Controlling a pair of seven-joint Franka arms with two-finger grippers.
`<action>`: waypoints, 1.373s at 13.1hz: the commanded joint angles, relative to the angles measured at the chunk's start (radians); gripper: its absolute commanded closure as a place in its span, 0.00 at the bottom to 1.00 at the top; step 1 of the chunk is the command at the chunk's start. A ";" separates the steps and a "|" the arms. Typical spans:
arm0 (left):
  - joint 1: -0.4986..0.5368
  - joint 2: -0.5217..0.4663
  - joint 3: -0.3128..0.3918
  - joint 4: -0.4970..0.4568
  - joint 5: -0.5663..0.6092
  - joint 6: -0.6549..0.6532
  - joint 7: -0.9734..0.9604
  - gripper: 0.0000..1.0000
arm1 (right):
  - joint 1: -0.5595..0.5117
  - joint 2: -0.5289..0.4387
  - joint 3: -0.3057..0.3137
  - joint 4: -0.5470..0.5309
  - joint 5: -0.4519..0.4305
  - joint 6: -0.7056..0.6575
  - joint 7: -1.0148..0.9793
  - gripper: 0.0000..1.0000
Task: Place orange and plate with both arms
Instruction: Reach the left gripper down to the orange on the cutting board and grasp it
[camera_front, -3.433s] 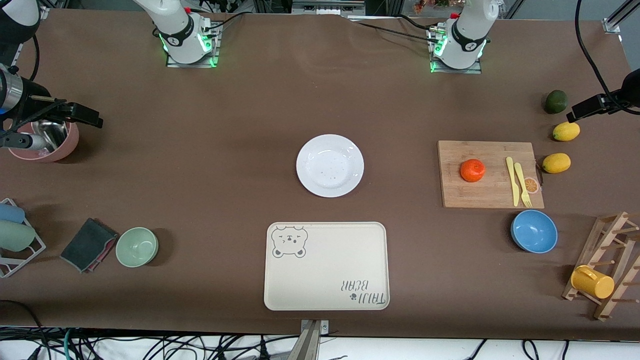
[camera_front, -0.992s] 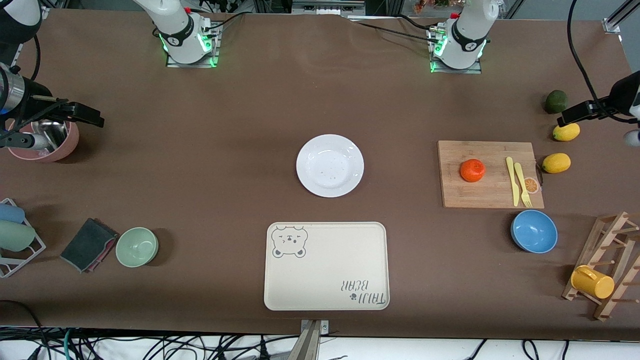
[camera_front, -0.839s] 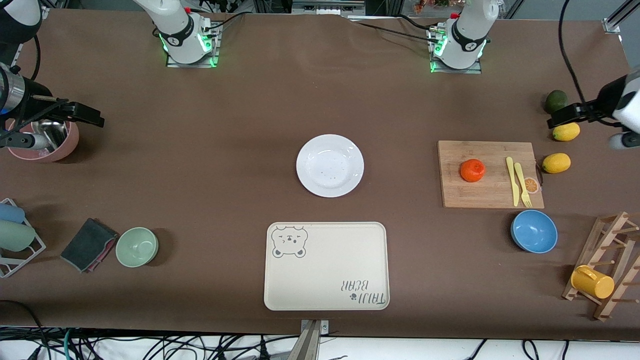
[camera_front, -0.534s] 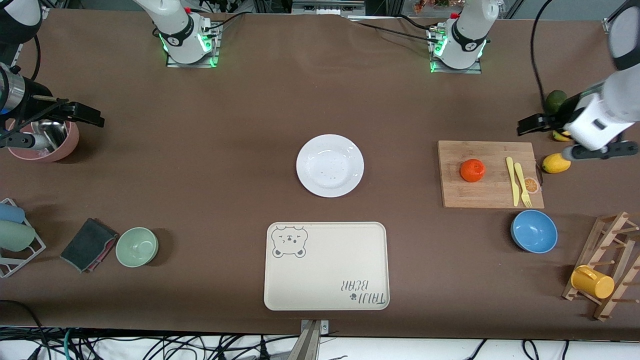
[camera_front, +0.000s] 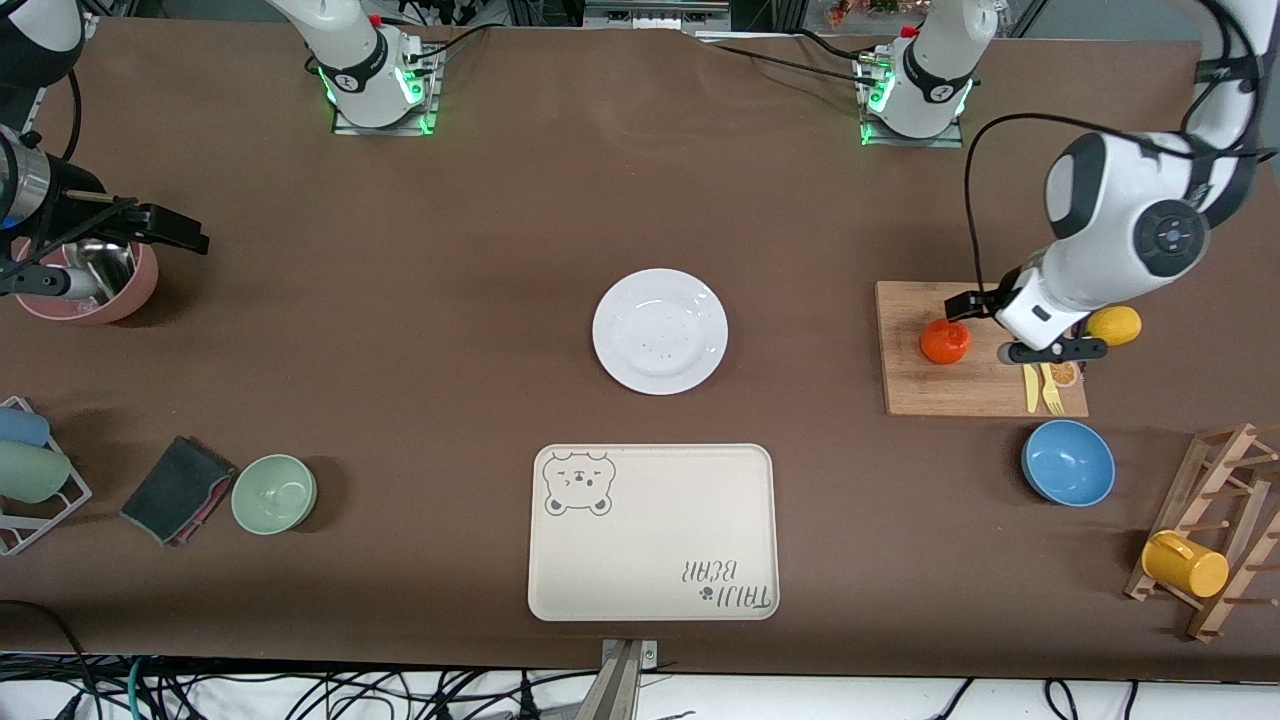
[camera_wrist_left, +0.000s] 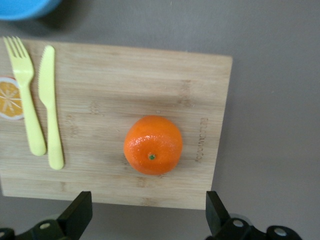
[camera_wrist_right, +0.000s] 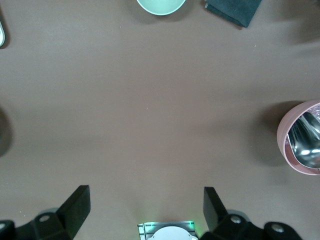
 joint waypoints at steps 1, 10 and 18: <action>0.000 0.036 0.006 -0.031 -0.020 0.064 0.017 0.00 | 0.000 0.008 -0.001 0.024 0.000 -0.020 -0.006 0.00; 0.000 0.175 0.009 -0.024 -0.015 0.184 0.017 0.00 | 0.000 0.008 0.001 0.024 0.002 -0.020 -0.003 0.00; -0.009 0.222 0.029 -0.020 -0.014 0.261 0.017 0.51 | 0.000 0.008 -0.001 0.024 0.002 -0.020 -0.002 0.00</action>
